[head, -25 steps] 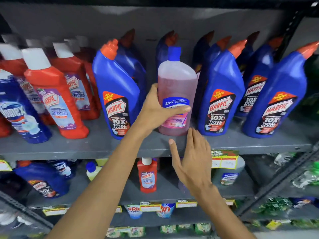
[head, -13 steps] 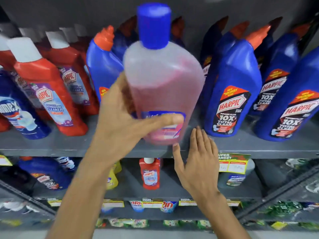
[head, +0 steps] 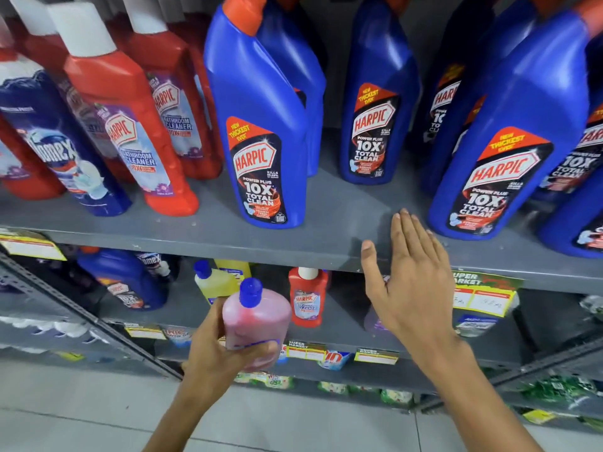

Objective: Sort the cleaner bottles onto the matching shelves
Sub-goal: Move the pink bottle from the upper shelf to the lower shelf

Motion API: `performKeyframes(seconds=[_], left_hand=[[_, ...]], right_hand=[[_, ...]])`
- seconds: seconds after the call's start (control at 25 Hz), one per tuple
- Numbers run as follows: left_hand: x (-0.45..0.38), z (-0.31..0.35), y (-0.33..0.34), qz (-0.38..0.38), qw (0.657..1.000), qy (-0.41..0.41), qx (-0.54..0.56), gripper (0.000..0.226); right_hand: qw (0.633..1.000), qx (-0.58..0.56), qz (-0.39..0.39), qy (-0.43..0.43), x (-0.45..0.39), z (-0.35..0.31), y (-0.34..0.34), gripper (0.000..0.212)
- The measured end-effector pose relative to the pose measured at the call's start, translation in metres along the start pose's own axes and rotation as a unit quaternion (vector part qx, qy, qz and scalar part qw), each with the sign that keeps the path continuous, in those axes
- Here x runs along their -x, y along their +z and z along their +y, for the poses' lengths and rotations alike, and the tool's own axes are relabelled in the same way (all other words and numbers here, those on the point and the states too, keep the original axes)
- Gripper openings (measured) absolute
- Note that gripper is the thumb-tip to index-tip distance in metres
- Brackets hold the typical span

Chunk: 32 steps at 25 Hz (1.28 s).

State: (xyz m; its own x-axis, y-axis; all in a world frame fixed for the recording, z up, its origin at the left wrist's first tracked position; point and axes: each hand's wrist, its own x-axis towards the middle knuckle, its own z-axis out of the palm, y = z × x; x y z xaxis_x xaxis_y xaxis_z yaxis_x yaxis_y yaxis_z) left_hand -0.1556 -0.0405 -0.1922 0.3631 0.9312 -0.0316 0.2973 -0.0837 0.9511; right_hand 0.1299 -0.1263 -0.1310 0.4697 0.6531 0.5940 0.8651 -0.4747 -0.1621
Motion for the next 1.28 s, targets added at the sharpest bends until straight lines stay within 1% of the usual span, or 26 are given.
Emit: performKeyframes(seconds=[0.16, 0.28, 0.4, 0.72, 0.92, 1.08, 1.28], left_hand=[[-0.028, -0.028, 0.033, 0.066, 0.998, -0.015, 0.008, 0.077], [-0.047, -0.046, 0.05, 0.097, 0.995, -0.019, -0.004, 0.086], [-0.06, -0.054, 0.059, 0.116, 0.992, -0.04, -0.015, 0.089], [-0.069, -0.067, 0.065, 0.142, 0.986, -0.08, -0.021, 0.09], [-0.079, -0.075, 0.065, 0.139, 0.986, -0.088, -0.024, 0.089], [-0.087, -0.078, 0.064, 0.149, 0.985, -0.088, -0.02, 0.093], [-0.091, -0.081, 0.061, 0.133, 0.987, -0.087, -0.007, 0.097]], right_hand=[[1.0, -0.01, -0.008, 0.007, -0.001, -0.001, -0.002, 0.077], [1.0, -0.013, -0.008, 0.013, 0.0, -0.002, -0.002, 0.077], [1.0, -0.014, 0.002, 0.017, 0.0, -0.004, -0.002, 0.076], [0.999, -0.014, 0.018, 0.04, -0.002, -0.01, 0.002, 0.072], [0.998, -0.015, 0.025, 0.048, -0.003, -0.012, 0.003, 0.07], [0.998, -0.016, 0.03, 0.053, -0.002, -0.013, 0.003, 0.07], [0.998, -0.013, 0.033, 0.051, -0.004, -0.013, 0.003, 0.069]])
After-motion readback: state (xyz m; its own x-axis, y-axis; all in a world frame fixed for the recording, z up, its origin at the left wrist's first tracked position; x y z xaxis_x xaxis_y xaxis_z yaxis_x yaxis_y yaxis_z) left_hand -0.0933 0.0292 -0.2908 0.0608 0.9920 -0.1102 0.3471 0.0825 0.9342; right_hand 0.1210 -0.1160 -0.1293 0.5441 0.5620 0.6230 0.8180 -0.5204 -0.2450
